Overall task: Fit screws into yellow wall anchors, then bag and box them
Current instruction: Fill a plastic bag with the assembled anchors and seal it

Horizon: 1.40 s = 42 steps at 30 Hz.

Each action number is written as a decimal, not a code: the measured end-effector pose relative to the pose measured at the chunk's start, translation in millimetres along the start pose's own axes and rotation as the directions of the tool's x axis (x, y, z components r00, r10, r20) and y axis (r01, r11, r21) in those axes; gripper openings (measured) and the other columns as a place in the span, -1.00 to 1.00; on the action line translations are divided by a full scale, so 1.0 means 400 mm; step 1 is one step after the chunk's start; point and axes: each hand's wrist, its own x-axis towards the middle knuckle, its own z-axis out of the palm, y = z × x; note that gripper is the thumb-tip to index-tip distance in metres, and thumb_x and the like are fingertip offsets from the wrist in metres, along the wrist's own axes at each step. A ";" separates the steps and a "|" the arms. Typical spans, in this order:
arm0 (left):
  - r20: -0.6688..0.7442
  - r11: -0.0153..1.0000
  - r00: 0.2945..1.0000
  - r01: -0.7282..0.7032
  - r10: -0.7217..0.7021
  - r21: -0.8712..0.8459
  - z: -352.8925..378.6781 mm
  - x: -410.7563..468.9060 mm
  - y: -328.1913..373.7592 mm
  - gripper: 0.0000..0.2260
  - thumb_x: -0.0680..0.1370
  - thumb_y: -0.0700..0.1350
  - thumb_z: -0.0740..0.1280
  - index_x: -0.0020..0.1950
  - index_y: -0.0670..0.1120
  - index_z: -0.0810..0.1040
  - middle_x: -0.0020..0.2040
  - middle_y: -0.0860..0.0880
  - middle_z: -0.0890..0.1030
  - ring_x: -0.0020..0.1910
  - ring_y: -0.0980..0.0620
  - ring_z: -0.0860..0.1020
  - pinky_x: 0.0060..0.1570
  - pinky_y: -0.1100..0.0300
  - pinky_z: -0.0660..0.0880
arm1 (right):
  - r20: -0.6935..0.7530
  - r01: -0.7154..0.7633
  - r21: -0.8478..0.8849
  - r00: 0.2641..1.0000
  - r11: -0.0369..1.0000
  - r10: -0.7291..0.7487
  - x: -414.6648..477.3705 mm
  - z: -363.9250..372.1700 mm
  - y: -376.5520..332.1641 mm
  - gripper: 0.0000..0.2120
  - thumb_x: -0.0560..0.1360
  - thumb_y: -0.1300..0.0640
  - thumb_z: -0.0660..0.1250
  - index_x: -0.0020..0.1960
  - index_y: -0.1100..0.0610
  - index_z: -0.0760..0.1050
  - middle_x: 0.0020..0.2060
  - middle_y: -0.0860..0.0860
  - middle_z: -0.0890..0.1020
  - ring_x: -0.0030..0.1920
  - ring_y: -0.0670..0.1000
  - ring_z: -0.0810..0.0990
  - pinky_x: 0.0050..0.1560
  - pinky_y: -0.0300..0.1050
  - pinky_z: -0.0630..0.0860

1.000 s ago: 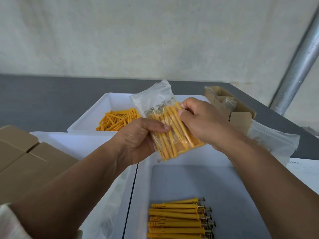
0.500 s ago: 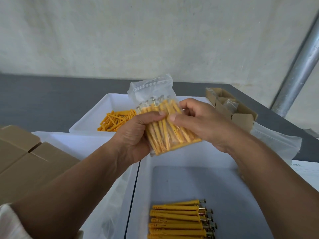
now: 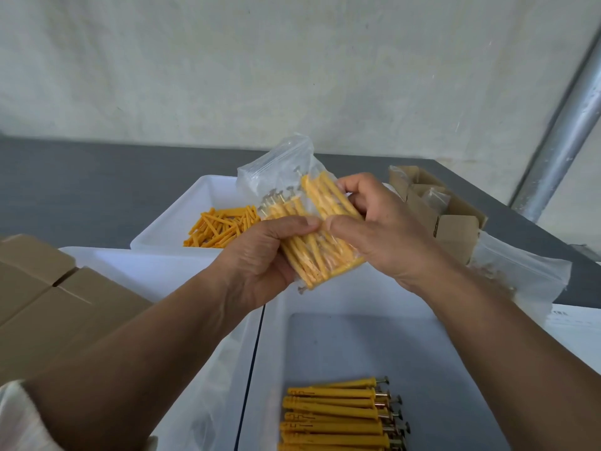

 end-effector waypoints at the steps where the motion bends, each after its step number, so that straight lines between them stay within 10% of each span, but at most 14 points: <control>1: -0.015 1.000 1.000 0.002 -0.002 -0.007 -0.002 0.001 0.001 -0.56 0.38 -0.33 0.37 0.27 -0.24 0.55 0.17 -0.20 0.64 0.12 -0.17 0.64 0.03 -0.14 0.60 | 0.001 -0.008 -0.006 1.000 1.000 0.008 -0.001 0.001 0.000 -0.68 0.29 -0.12 0.32 0.05 -0.17 0.44 -0.17 -0.09 0.64 -0.19 -0.09 0.62 -0.07 0.10 0.60; 8: -0.038 0.997 0.999 -0.011 0.008 -0.079 -0.008 0.002 -0.002 -0.62 0.36 -0.32 0.38 0.18 -0.22 0.58 0.08 -0.19 0.68 0.02 -0.16 0.67 -0.09 -0.13 0.62 | -0.088 -0.199 -0.159 0.978 0.967 0.187 0.010 -0.013 0.015 -0.66 0.49 -0.26 0.21 -0.15 0.01 0.48 -0.49 -0.23 0.52 -0.40 -0.11 0.52 -0.36 -0.15 0.45; 15: 0.070 0.997 0.997 0.042 -0.038 -0.057 -0.008 0.001 -0.012 -0.53 0.33 -0.35 0.41 0.24 -0.25 0.56 0.15 -0.23 0.64 0.07 -0.19 0.65 0.00 -0.16 0.60 | -0.255 -0.092 -0.244 0.967 0.965 0.027 0.013 -0.004 0.017 -0.81 0.56 -0.05 0.20 -0.18 0.00 0.39 -0.42 -0.25 0.50 -0.40 -0.15 0.42 -0.30 -0.10 0.39; 21: 0.196 0.996 0.977 0.087 -0.086 0.000 -0.024 -0.001 -0.003 -0.55 0.32 -0.37 0.21 0.19 -0.20 0.56 0.05 -0.18 0.65 -0.12 -0.16 0.66 -0.17 -0.06 0.61 | -0.237 -0.085 0.015 0.968 0.996 0.086 0.015 -0.010 0.009 -0.85 0.46 0.01 0.25 -0.27 0.00 0.45 -0.50 -0.20 0.43 -0.45 -0.16 0.36 -0.31 -0.08 0.32; 26: 0.136 0.998 0.990 0.030 -0.022 -0.053 -0.014 -0.004 0.007 -0.54 0.38 -0.39 0.35 0.28 -0.23 0.52 0.20 -0.21 0.62 0.14 -0.18 0.63 0.03 -0.16 0.59 | -0.115 -0.145 0.200 0.979 0.969 0.171 0.016 -0.040 -0.016 -0.87 0.23 0.04 0.27 -0.43 0.04 0.36 -0.45 -0.08 0.36 -0.44 -0.05 0.31 -0.36 -0.10 0.28; 42: -0.062 0.970 0.994 -0.099 0.087 -0.221 -0.014 -0.006 0.027 -0.48 0.42 -0.25 0.39 0.39 -0.21 0.45 0.21 -0.21 0.62 0.14 -0.21 0.62 0.01 -0.21 0.58 | -0.065 -0.080 0.189 0.993 0.979 0.094 0.023 -0.047 0.011 -0.81 0.46 0.36 0.26 -0.13 0.08 0.49 -0.50 -0.06 0.57 -0.41 0.04 0.57 -0.38 -0.08 0.52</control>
